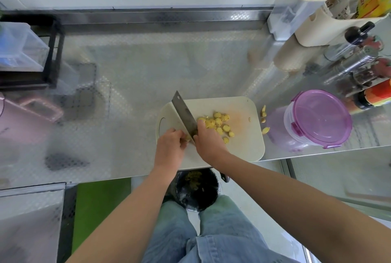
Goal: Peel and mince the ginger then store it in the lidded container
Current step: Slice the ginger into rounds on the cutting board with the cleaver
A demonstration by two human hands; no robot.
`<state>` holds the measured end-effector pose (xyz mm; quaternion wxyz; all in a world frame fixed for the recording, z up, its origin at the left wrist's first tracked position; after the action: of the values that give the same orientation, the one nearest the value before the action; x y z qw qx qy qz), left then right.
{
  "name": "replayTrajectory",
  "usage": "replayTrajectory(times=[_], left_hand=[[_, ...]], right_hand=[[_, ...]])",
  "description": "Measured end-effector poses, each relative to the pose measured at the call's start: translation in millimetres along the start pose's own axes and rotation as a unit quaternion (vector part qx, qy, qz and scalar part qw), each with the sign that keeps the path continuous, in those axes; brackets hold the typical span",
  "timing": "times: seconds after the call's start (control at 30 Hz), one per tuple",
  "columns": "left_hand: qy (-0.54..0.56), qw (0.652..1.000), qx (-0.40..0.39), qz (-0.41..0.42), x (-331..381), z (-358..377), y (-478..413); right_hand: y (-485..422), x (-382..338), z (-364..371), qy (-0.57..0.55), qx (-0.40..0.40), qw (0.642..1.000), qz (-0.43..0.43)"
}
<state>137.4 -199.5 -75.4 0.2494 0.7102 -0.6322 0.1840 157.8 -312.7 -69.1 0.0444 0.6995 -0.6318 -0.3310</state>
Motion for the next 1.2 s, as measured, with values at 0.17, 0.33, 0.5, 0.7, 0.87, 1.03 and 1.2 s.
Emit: replayTrajectory(times=[0.17, 0.33, 0.5, 0.7, 0.87, 1.03, 1.2], left_hand=[[0.066, 0.996, 0.027, -0.057, -10.7, -4.5, 2.8], [0.055, 0.996, 0.036, -0.068, -7.1, -7.8, 4.5], [0.048, 0.996, 0.036, -0.062, -3.6, -8.2, 4.8], [0.031, 0.997, 0.029, -0.060, -0.3, -6.3, 2.3], [0.018, 0.998, 0.015, -0.052, 3.3, -5.2, -1.5], [0.006, 0.999, 0.004, -0.038, 6.2, -4.3, -2.8], [-0.001, 0.999, -0.010, -0.039, 5.3, -4.6, -4.3]], right_hand=[[8.2, -2.4, -14.3, -0.008, 0.014, 0.999, -0.042], [13.2, -2.4, -12.1, 0.026, 0.013, 0.999, -0.042], [19.1, -5.6, -10.5, 0.042, 0.003, 0.998, -0.039], [26.6, -6.1, -15.6, 0.067, -0.016, 0.997, -0.042], [26.9, -7.1, -14.8, 0.074, -0.025, 0.996, -0.043], [10.9, -17.4, -13.8, 0.069, -0.015, 0.996, -0.047], [13.7, -16.4, -9.8, 0.075, -0.017, 0.996, -0.052]])
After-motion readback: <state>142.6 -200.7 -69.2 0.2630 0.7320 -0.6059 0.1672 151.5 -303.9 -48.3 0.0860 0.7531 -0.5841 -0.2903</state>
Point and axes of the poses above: each hand's wrist, its own y-axis away from the middle knuckle, its own z-axis out of the palm, x = y × z, the point moved 8 cm from there along -y, towards the middle knuckle, and after that the axes turned 1 degree about z, right-handed, at the moved point
